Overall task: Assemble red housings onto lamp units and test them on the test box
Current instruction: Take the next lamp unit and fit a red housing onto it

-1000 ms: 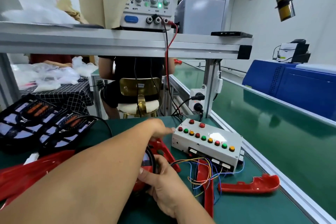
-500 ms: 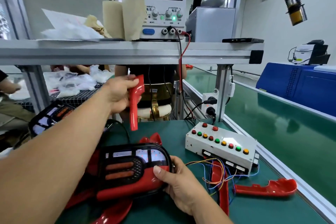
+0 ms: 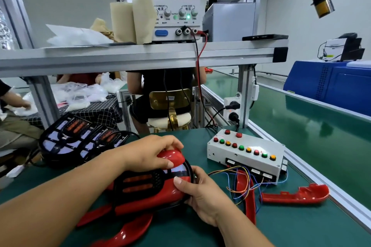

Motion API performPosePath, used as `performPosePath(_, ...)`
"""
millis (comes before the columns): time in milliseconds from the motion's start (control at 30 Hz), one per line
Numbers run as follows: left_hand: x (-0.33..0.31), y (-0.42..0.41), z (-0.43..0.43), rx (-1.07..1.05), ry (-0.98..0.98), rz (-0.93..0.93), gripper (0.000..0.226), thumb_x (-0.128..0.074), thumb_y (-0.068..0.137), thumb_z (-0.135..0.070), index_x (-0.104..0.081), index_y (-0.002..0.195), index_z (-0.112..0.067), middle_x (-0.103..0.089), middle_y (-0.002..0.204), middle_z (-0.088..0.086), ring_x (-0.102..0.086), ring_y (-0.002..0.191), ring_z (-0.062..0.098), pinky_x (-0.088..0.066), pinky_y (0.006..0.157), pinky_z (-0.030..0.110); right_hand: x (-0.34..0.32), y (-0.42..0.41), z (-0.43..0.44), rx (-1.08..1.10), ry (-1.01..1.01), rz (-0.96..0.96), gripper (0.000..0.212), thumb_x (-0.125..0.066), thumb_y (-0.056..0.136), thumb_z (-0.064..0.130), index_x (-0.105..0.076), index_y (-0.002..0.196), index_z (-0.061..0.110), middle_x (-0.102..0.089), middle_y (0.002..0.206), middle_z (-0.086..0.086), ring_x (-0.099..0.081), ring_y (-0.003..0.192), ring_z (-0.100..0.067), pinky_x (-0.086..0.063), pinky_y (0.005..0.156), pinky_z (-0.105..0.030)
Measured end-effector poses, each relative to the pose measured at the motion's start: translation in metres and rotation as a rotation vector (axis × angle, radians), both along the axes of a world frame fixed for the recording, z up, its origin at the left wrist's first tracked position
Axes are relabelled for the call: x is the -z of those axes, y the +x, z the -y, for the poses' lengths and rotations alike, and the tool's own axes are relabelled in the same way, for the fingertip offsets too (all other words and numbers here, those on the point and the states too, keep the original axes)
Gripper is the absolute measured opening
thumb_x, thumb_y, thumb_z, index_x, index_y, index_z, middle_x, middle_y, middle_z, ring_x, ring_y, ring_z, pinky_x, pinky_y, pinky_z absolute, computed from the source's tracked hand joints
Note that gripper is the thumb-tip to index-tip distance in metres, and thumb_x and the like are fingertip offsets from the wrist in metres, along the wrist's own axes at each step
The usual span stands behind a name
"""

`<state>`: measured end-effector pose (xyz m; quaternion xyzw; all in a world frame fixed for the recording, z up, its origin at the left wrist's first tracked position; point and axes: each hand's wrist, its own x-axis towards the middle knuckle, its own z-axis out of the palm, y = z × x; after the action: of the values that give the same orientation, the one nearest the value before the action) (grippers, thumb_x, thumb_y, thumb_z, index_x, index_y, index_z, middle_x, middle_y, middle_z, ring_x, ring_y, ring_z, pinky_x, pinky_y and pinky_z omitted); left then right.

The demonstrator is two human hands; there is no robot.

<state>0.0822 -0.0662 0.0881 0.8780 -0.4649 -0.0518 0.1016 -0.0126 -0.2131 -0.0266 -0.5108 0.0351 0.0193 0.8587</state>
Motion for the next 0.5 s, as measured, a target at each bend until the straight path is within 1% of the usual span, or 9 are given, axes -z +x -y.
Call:
performPosePath(33,0.001,0.0,0.001,0.003,0.011,-0.013,0.041,-0.066,0.092,-0.031,-0.049,0.129,-0.035,-0.056,0.111,-0.019,-0.054,0.101,0.003,-0.037,0.08,0.005,0.0,0.0,0.0,0.001,-0.003,-0.002,0.066,-0.081,0.063,0.009,-0.049,0.121,0.005,-0.069,0.106,-0.017,-0.068,0.087,-0.027,-0.058,0.074,-0.038)
performPosePath(100,0.003,0.001,0.002,0.03,0.046,0.01,0.038,-0.065,0.092,-0.031,-0.053,0.128,-0.033,-0.057,0.114,-0.016,-0.054,0.105,0.003,-0.04,0.089,0.012,-0.001,0.0,-0.001,0.003,-0.002,-0.002,0.067,-0.08,0.063,0.009,-0.048,0.121,0.004,-0.068,0.107,-0.017,-0.068,0.086,-0.027,-0.058,0.074,-0.038)
performPosePath(133,0.004,0.001,0.003,0.051,0.053,0.032,0.037,-0.065,0.092,-0.03,-0.055,0.128,-0.031,-0.055,0.119,-0.014,-0.052,0.108,0.001,-0.038,0.093,0.012,-0.001,0.0,-0.001,0.002,0.004,-0.002,0.067,-0.08,0.063,0.009,-0.048,0.121,0.004,-0.068,0.107,-0.017,-0.068,0.086,-0.027,-0.059,0.074,-0.039)
performPosePath(200,0.005,0.002,0.003,0.084,0.044,0.07,0.037,-0.065,0.093,-0.029,-0.057,0.129,-0.03,-0.047,0.121,-0.015,-0.044,0.107,-0.006,-0.03,0.095,0.004,-0.001,-0.001,0.0,-0.002,0.007,-0.002,0.067,-0.08,0.063,0.009,-0.048,0.121,0.005,-0.067,0.109,-0.017,-0.068,0.088,-0.027,-0.059,0.076,-0.04)
performPosePath(233,0.006,0.002,0.002,0.096,0.043,0.097,0.038,-0.064,0.093,-0.031,-0.057,0.131,-0.032,-0.045,0.121,-0.016,-0.041,0.108,-0.006,-0.028,0.097,0.005,-0.001,-0.001,0.0,-0.003,0.005,-0.001,0.067,-0.08,0.063,0.009,-0.048,0.121,0.005,-0.067,0.109,-0.017,-0.068,0.089,-0.028,-0.058,0.077,-0.04)
performPosePath(333,0.013,0.005,-0.002,0.131,0.076,0.236,0.04,-0.056,0.096,-0.04,-0.052,0.136,-0.04,-0.042,0.124,-0.023,-0.03,0.116,-0.004,-0.022,0.107,0.019,0.0,-0.001,0.001,-0.009,0.001,0.008,0.066,-0.08,0.064,0.008,-0.048,0.121,0.006,-0.068,0.105,-0.016,-0.068,0.087,-0.027,-0.058,0.076,-0.039)
performPosePath(400,0.018,0.005,-0.004,0.141,0.011,0.226,0.04,-0.055,0.097,-0.039,-0.053,0.137,-0.037,-0.042,0.121,-0.024,-0.031,0.118,-0.004,-0.025,0.107,0.017,0.0,-0.001,0.001,-0.017,-0.003,0.014,0.065,-0.081,0.064,0.008,-0.049,0.121,0.007,-0.069,0.103,-0.015,-0.068,0.087,-0.026,-0.058,0.076,-0.038)
performPosePath(500,0.025,0.004,-0.005,0.158,-0.073,0.254,0.04,-0.055,0.097,-0.037,-0.056,0.136,-0.031,-0.043,0.118,-0.021,-0.034,0.117,-0.003,-0.023,0.1,0.004,-0.001,-0.002,0.001,-0.024,-0.001,0.024,0.062,-0.08,0.065,0.008,-0.049,0.119,0.008,-0.068,0.102,-0.014,-0.067,0.086,-0.025,-0.057,0.076,-0.038)
